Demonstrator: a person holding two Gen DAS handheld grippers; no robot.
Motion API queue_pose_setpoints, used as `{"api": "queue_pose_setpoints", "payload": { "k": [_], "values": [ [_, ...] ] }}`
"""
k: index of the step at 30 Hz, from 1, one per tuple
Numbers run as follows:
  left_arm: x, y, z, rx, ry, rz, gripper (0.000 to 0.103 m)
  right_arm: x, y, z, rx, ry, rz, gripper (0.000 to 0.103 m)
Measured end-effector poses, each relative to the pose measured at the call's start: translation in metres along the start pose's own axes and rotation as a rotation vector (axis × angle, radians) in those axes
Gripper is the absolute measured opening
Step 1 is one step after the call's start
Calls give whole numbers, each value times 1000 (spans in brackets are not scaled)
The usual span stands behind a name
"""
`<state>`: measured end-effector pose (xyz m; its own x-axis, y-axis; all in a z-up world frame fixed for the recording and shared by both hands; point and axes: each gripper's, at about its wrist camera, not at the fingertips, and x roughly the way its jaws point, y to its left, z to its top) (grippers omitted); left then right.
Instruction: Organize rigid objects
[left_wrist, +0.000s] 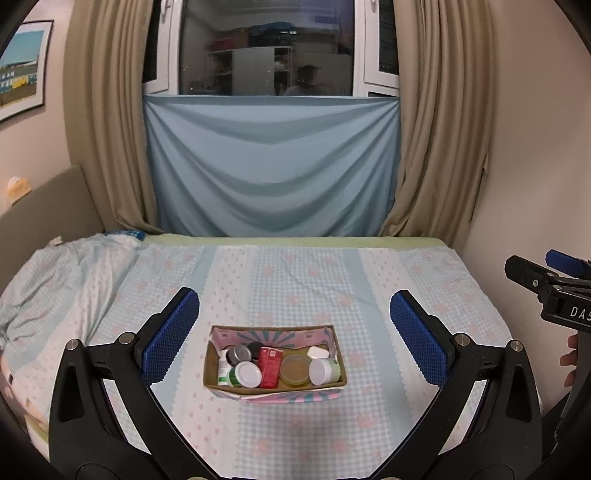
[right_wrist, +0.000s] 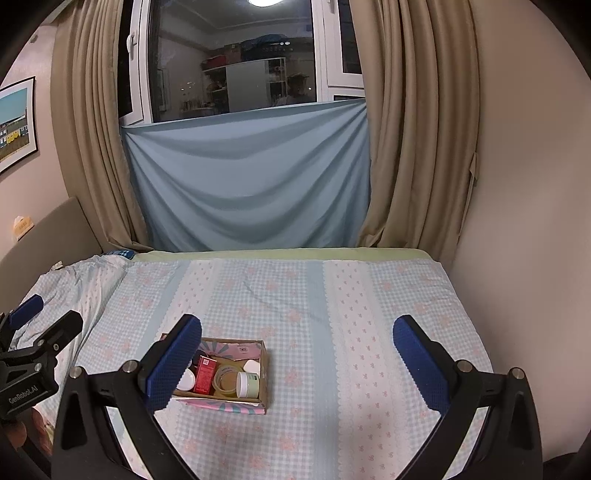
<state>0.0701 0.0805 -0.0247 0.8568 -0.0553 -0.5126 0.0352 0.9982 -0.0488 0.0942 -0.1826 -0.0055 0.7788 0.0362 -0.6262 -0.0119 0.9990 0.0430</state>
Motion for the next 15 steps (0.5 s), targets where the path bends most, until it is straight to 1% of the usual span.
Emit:
{"api": "queue_pose_setpoints", "payload": {
  "k": [15],
  "values": [
    [-3, -1, 1, 6, -7, 0, 103, -2, -2, 3, 3, -6, -5, 103]
  ]
}}
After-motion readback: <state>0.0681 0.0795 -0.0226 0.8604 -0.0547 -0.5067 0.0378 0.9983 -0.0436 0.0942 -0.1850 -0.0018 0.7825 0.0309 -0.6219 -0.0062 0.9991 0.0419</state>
